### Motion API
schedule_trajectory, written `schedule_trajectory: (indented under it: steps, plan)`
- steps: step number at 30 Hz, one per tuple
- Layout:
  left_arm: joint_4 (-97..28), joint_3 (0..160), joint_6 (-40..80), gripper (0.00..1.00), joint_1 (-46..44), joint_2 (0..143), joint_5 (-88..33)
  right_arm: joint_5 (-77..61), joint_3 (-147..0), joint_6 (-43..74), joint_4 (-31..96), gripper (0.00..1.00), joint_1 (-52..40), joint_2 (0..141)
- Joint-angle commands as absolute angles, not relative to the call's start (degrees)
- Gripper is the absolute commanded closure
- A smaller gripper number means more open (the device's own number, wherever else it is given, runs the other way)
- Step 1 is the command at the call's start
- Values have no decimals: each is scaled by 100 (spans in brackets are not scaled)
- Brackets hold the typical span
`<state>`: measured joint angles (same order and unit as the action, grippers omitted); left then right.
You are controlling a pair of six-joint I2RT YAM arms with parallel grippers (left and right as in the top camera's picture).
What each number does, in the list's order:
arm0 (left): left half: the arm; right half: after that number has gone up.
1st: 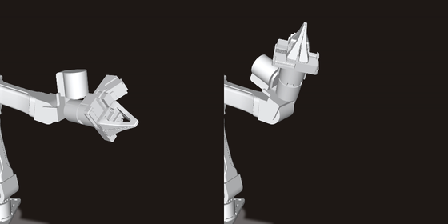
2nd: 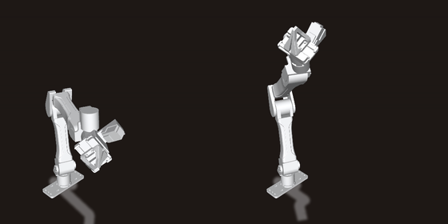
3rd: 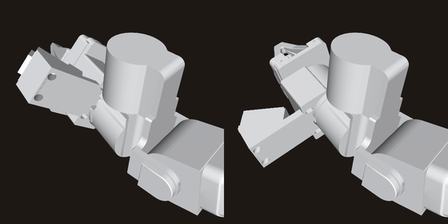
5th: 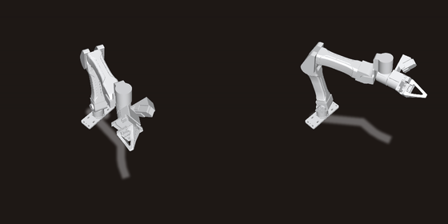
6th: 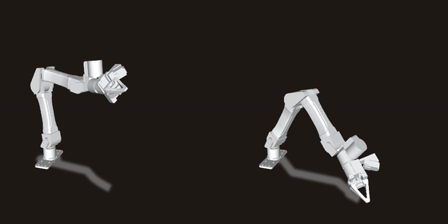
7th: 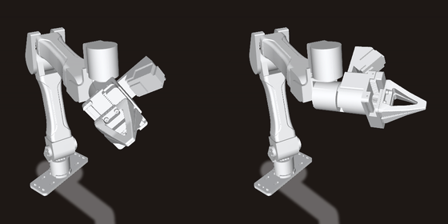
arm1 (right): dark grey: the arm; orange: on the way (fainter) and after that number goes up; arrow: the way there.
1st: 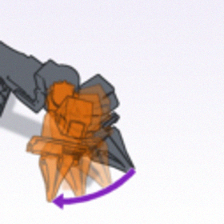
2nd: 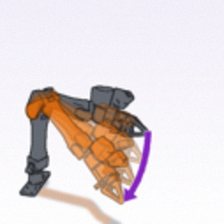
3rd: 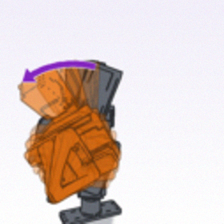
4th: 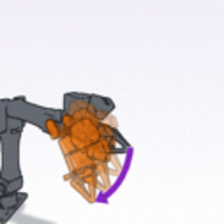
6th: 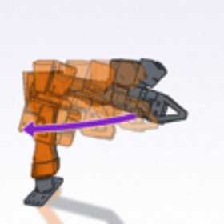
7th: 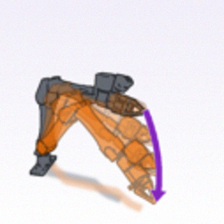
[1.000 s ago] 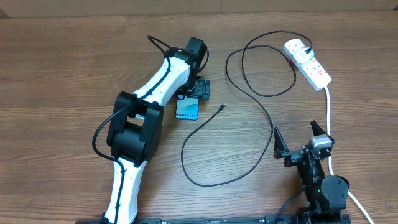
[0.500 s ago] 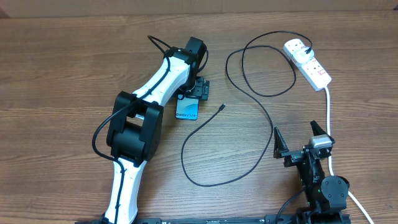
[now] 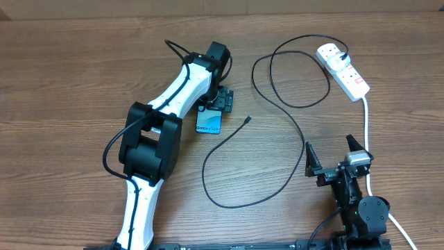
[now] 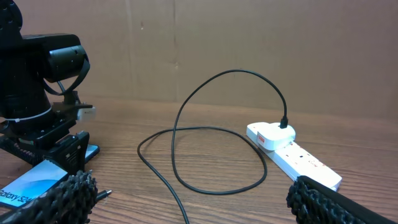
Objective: Plug charger to phone and switch on socket
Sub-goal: 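Align and close the left gripper on the phone's sides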
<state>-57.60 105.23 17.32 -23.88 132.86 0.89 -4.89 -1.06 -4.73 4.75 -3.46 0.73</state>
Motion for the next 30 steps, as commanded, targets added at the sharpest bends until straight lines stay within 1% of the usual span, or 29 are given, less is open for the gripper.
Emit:
schedule_trajectory:
  steps: [1, 10, 16, 22, 30]
  plan:
    - [-5826, 10331, 1625, 5, -2357, 13378, -154, -434, -49, -497, 456, 0, -375, 16]
    - [-5817, 10322, 1621, 5, -2311, 13380, -222, -434, -49, -497, 458, 0, -375, 16]
    - [-5813, 10298, 1623, 10, -2283, 13380, -235, -434, -49, -497, 458, 0, -375, 16]
    - [-5800, 10269, 1627, 10, -2283, 13380, -237, -434, -49, -497, 456, 0, -375, 16]
    - [-5800, 10269, 1629, 15, -2283, 13380, -235, -434, -49, -497, 456, 0, -375, 16]
